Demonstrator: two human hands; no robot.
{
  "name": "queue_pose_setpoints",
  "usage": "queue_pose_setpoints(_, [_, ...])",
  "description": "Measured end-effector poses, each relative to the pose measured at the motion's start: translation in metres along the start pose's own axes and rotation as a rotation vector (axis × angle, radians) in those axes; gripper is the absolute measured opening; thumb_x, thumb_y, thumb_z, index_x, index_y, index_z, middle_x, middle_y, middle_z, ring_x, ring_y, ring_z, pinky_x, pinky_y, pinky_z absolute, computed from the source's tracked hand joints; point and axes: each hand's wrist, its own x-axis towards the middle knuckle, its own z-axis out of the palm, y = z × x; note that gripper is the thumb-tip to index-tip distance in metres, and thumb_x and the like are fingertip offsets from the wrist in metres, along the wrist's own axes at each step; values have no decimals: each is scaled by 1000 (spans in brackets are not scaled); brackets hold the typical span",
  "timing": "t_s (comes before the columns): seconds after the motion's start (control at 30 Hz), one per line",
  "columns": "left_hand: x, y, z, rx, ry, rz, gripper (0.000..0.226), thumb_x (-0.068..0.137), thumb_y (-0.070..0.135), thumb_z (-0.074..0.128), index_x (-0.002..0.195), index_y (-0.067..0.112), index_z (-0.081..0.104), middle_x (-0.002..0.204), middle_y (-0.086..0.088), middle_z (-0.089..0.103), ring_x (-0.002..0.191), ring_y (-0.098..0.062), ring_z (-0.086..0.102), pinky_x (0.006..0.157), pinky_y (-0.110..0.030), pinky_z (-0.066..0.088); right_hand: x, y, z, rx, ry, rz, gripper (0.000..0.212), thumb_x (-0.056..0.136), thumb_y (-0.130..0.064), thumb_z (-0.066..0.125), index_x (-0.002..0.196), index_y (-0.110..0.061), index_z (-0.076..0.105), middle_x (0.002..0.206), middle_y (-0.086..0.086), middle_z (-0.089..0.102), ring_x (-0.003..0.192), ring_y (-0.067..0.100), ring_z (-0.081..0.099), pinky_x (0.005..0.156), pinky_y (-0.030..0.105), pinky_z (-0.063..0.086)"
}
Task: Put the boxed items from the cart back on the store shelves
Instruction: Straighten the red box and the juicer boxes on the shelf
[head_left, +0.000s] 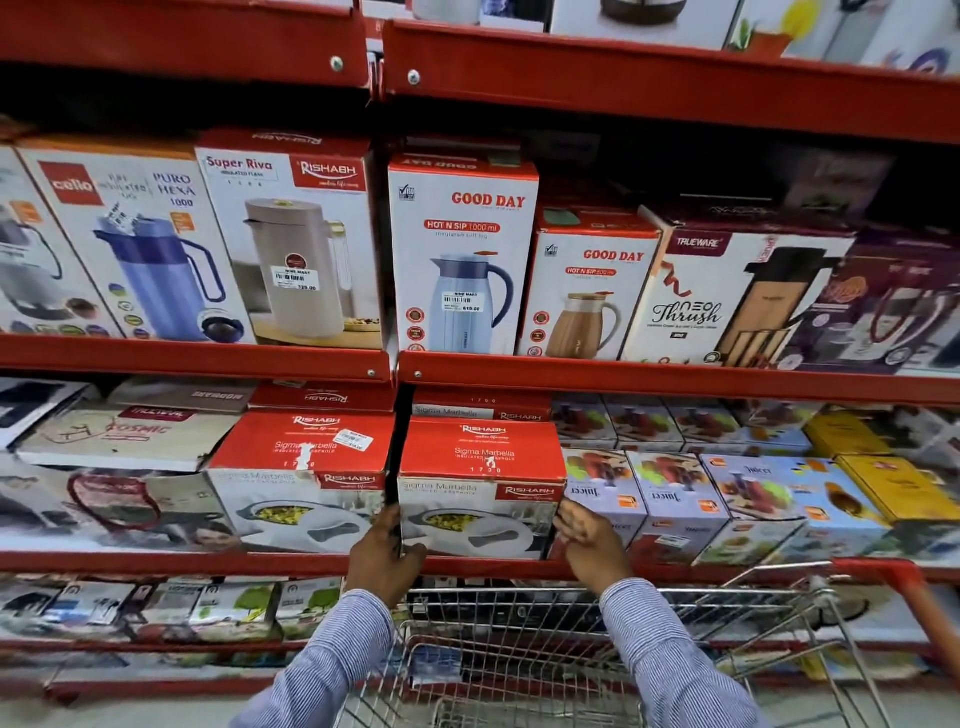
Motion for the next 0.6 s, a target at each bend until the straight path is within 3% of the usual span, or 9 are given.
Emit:
queue_pose_setpoints(0.1, [1,0,0,23,-1,-2,65,83,16,68,143,14,43,127,-11,67,110,-29,65,94,-36,53,1,0,-2,-10,-14,6,73,80,23,38,144,-11,38,147,3,47,133,16,48,105,28,43])
queue_pose_setpoints(0.27, [-1,5,-2,82,27,32,60,82,15,69,138,14,48,126,-12,67,107,-32,66,91,-36,54,3,-2,0,7,-26,7,71,79,21,41,143,-9,40,145,5,49,132,17,49,113,38,36])
queue_pose_setpoints(0.37, [-2,7,-5,100,26,55,55,82,16,69,135,13,53,126,-11,67,107,-30,67,93,-36,54,0,-9,-3,72,50,9,58,81,15,48,133,-10,54,131,7,62,124,20,57,111,40,41])
queue_pose_setpoints(0.5, [-6,33,-24,-21,300,120,29,84,13,68,113,11,70,92,-9,77,74,-22,69,81,-34,58,-16,-48,-15,126,310,-81,35,82,2,59,109,-17,70,106,2,74,100,17,68,96,34,52])
queue_pose_setpoints(0.6, [2,77,-48,-147,457,243,18,86,15,67,103,13,73,88,-4,77,77,-21,70,77,-31,59,-24,-98,-18,250,366,-326,30,83,2,63,110,-10,69,101,5,74,97,17,69,93,35,54])
